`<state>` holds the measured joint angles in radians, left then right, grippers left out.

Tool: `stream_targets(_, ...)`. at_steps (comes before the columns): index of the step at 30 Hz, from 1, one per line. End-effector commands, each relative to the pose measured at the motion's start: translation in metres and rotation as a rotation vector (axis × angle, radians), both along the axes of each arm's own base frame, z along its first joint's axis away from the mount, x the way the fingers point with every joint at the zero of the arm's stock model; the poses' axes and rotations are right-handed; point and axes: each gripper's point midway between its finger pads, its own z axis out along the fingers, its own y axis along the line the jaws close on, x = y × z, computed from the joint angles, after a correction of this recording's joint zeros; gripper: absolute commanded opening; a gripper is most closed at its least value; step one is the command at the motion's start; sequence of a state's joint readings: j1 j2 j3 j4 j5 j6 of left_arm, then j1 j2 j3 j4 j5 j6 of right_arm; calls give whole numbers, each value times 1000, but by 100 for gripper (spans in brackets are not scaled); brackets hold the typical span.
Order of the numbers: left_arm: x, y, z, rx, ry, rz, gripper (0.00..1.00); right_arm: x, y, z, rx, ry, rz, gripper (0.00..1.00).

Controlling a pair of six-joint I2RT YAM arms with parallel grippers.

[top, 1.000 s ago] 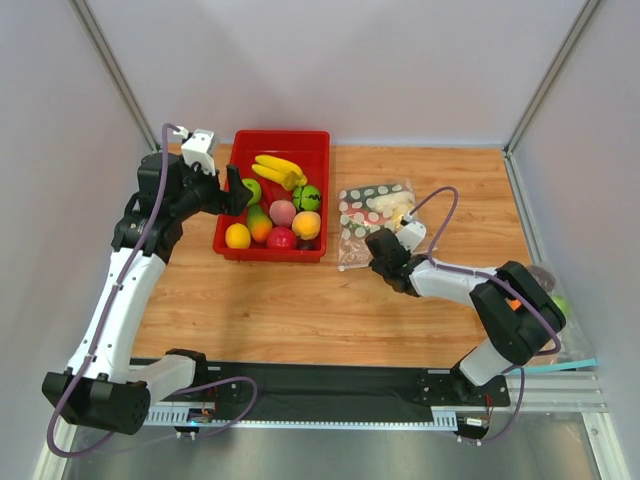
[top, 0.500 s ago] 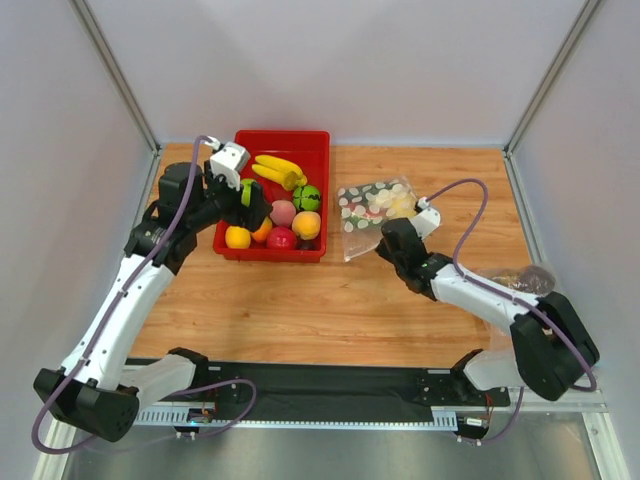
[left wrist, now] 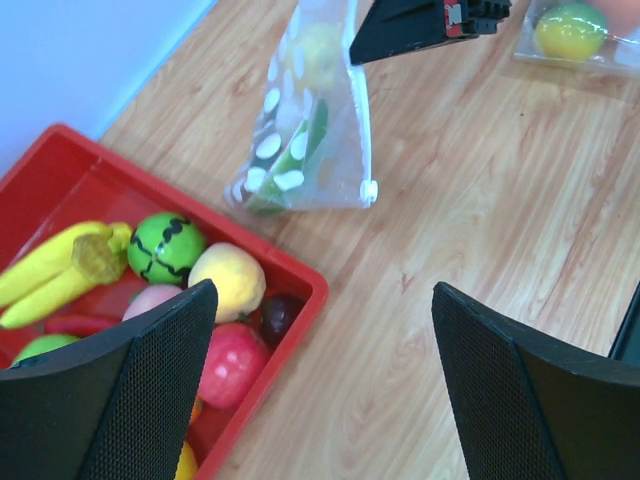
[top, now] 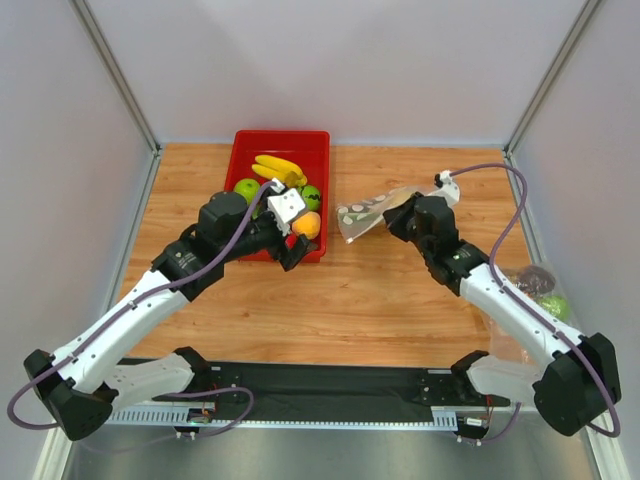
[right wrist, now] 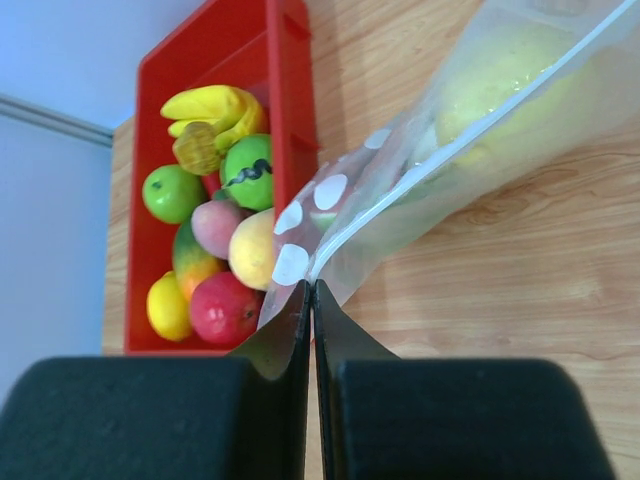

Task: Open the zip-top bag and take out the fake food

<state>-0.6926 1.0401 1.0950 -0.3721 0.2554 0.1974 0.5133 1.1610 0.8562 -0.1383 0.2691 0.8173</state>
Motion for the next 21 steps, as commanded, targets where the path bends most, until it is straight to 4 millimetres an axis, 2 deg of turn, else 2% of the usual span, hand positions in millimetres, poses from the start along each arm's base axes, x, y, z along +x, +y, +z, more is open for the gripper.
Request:
stream_targets(1, 8, -16, 17, -5, -124, -43, 95, -5, 9, 42, 96, -60, 98, 0)
stream_targets(6, 7, -35, 8, -8, -123, -83, 95, -1, 7, 68, 189, -95, 150, 0)
stream_targets(8, 13, -40, -3, 10, -114, -66, 95, 1, 6, 71, 205, -99, 163, 0)
stream_targets(10, 15, -50, -3, 4, -122, -63, 96, 1, 8, 73, 228, -93, 192, 0)
stream_targets(15, 24, -87, -24, 17, -153, -58, 99, 11, 3, 72, 289, -82, 197, 0)
stream_targets(16, 28, -92, -38, 39, -133, -48, 99, 12, 2, 72, 296, -79, 203, 0)
stream_targets(19, 36, -102, -48, 16, -143, -29, 99, 16, 1, 70, 306, -69, 206, 0)
stream_targets(20, 39, -105, -43, -11, -164, -22, 99, 16, 2, 71, 312, -72, 211, 0)
stream_targets(21, 41, -105, -49, -8, -165, -13, 100, 16, 2, 70, 317, -70, 214, 0)
